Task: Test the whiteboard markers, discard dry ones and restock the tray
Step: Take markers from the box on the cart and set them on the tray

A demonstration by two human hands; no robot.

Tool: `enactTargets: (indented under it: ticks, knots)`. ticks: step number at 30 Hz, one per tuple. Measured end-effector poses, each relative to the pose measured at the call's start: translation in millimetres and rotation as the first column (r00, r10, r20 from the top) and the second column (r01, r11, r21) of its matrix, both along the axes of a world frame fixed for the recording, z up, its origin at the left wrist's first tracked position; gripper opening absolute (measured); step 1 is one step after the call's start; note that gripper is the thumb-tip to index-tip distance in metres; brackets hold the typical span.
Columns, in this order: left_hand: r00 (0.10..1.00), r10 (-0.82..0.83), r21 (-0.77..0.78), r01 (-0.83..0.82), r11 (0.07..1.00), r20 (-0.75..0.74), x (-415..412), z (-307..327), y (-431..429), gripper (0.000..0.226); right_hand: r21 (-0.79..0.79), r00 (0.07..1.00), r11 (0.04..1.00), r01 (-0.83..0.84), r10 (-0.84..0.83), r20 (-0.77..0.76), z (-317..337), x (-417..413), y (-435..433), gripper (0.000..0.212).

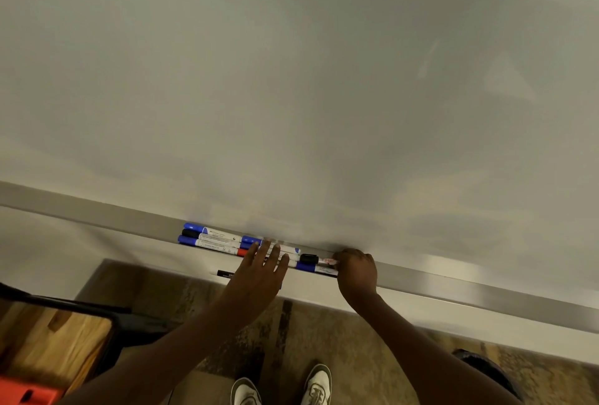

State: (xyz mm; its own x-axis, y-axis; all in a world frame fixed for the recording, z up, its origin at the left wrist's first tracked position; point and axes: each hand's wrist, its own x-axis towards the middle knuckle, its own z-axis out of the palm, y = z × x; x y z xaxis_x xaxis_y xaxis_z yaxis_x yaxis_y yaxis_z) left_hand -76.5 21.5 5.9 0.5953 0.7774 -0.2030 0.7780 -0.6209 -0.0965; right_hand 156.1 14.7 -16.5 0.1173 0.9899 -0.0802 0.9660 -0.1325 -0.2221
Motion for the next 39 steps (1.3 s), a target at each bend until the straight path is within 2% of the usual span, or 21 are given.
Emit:
enactTargets:
  ticks: [4, 8, 14, 20, 28, 33, 39]
  knots:
    - [1.000, -0.015, -0.011, 0.015, 1.000, -0.025, -0.7, -1.9, -0.1, 0.080, -0.047, 0.994, 0.995, 0.092, -0.094, -0.048, 4.9, 0.2, 6.5, 0.020]
    - [1.000, -0.020, 0.018, 0.020, 1.000, -0.016, -0.9, -5.1, 2.3, 0.077, -0.080, 0.994, 0.993, 0.092, -0.096, -0.055, 0.1, 3.2, 6.5, 0.020]
    - [1.000, -0.018, 0.027, 0.018, 0.999, 0.002, -1.7, -11.3, 4.3, 0.080, -0.070, 0.998, 0.997, 0.035, -0.038, -0.050, -1.9, 2.4, 4.2, 0.018]
    - [1.000, -0.020, 0.032, 0.019, 0.999, 0.020, -2.7, -15.4, 4.4, 0.076, 0.006, 1.000, 1.000, -0.024, 0.024, -0.006, -0.3, 0.4, -1.0, 0.012]
    - [1.000, 0.001, 0.002, -0.001, 1.000, 0.027, -1.9, -13.0, 5.2, 0.080, -0.020, 0.995, 0.996, -0.083, 0.084, 0.059, 0.1, -0.6, 1.9, 0.008]
    - [0.999, 0.006, 0.001, -0.006, 1.000, 0.032, -1.8, -7.7, 3.2, 0.076, 0.012, 0.997, 0.997, -0.073, 0.073, 0.014, 0.0, -2.1, -1.1, 0.014]
    - [1.000, 0.006, -0.010, -0.005, 1.000, 0.013, -1.2, -4.1, 0.8, 0.076, 0.000, 0.994, 0.995, -0.102, 0.102, 0.039, 4.4, -7.1, -5.6, 0.020]
